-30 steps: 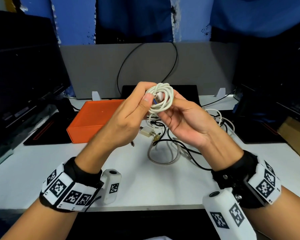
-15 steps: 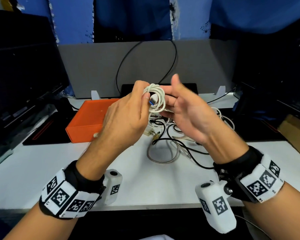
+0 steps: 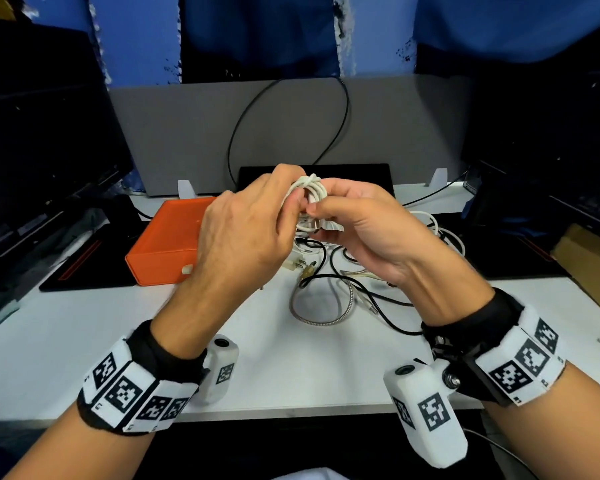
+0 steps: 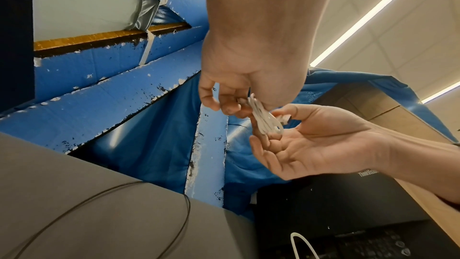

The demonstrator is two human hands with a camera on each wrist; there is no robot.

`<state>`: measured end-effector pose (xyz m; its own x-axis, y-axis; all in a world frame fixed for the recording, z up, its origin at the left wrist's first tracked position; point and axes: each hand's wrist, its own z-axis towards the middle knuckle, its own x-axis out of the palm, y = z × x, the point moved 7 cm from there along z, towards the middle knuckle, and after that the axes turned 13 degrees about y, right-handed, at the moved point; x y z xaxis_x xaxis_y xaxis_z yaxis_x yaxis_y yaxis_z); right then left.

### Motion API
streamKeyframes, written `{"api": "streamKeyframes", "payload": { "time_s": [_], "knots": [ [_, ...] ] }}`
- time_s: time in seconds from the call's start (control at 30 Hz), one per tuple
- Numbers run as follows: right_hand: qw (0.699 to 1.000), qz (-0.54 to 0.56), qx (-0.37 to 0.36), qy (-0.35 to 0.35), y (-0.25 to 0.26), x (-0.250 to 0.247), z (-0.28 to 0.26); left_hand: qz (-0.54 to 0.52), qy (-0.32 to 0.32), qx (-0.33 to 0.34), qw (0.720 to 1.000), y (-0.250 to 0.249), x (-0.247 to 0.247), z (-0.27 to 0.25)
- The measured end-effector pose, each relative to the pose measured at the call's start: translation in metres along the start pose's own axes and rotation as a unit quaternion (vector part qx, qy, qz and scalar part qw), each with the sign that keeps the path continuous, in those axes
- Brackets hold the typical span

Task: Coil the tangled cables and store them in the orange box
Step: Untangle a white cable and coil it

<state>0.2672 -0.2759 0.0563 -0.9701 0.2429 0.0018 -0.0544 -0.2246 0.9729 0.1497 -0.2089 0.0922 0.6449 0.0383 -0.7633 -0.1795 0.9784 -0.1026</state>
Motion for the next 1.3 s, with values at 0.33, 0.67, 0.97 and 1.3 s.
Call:
{"api": "streamKeyframes", "payload": {
  "time_s": [0.33, 0.67, 0.97, 1.3],
  "knots": [
    [0.997, -0.003, 0.039, 0.066, 0.005, 0.015, -0.008, 0.038, -0.014, 0.040, 0.998, -0.005, -0.007, 0.000],
    [0.998, 0.008, 0.036, 0.060, -0.002, 0.018, -0.003, -0.113, 0.023, 0.021, 0.993, 0.014, 0.001, 0.004],
    [0.992, -0.041, 0.069, 0.097, -0.003, 0.016, -0.005, -0.323, 0.152, 0.040, 0.933, 0.022, 0.010, 0.005],
    [0.985, -0.116, 0.097, 0.085, -0.006, 0.014, -0.006, -0.055, 0.239, 0.036, 0.969, 0.013, 0.017, 0.000]
  ]
}}
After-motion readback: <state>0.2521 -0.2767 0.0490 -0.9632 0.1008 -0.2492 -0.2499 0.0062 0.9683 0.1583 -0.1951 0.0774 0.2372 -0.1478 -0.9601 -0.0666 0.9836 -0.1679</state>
